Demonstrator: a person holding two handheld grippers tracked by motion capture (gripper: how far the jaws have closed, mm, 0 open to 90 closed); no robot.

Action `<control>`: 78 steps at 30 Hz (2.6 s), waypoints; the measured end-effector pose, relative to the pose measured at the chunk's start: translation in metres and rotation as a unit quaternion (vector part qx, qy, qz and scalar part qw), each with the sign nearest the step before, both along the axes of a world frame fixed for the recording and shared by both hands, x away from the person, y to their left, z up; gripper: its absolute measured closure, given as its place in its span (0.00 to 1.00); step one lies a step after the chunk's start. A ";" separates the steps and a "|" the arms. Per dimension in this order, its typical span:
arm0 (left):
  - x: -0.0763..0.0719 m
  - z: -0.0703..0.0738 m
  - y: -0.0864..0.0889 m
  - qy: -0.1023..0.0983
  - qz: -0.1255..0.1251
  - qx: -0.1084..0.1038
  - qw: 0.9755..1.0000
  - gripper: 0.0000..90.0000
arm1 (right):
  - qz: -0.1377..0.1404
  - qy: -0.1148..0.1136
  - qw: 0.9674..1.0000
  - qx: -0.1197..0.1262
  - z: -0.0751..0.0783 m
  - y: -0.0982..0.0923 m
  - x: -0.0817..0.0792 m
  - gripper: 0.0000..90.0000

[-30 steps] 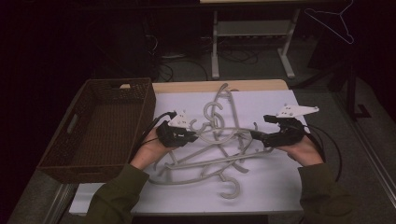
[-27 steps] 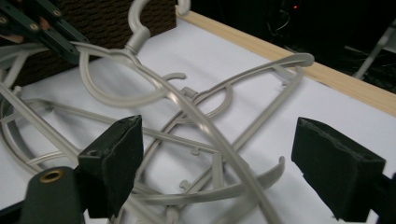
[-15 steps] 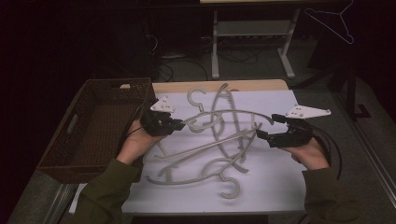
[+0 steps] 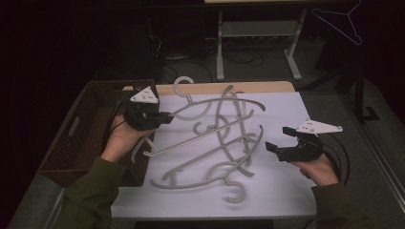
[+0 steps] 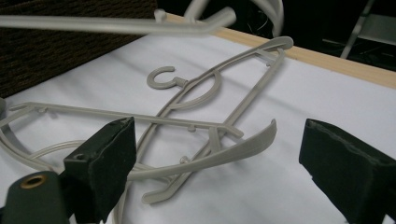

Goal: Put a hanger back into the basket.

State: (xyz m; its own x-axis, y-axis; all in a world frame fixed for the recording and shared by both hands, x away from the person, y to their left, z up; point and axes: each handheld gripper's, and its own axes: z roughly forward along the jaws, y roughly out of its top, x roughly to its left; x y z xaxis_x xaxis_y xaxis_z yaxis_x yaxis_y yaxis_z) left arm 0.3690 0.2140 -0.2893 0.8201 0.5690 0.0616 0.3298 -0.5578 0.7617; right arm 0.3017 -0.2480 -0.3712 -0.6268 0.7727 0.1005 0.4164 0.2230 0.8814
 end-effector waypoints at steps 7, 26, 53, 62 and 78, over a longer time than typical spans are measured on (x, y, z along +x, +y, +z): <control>0.001 0.013 0.022 -0.007 0.021 -0.005 1.000 0.91 | -0.010 0.011 1.000 -0.007 -0.015 0.000 -0.006 0.12; -0.002 0.035 0.112 -0.025 0.105 -0.003 0.994 0.91 | -0.017 0.012 1.000 -0.005 -0.028 0.003 -0.014 0.01; -0.016 0.035 0.222 -0.026 0.227 0.013 0.974 0.91 | -0.013 0.008 1.000 -0.010 -0.029 0.006 -0.010 0.00; -0.019 0.029 0.245 -0.024 0.255 0.018 0.966 0.91 | -0.011 0.005 1.000 -0.010 -0.029 0.006 -0.010 0.00; -0.008 0.002 0.250 0.005 0.272 0.055 0.961 0.91 | -0.012 0.004 1.000 -0.010 -0.028 0.005 -0.010 0.00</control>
State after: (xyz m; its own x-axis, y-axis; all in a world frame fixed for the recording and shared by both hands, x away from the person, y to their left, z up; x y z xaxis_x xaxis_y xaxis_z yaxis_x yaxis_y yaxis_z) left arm 0.3607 0.4638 -0.2873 0.4043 0.9040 0.1392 0.6018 -0.3775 0.7038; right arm 0.2920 -0.2428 -0.3993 -0.6072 0.7895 0.0896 0.4293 0.2311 0.8731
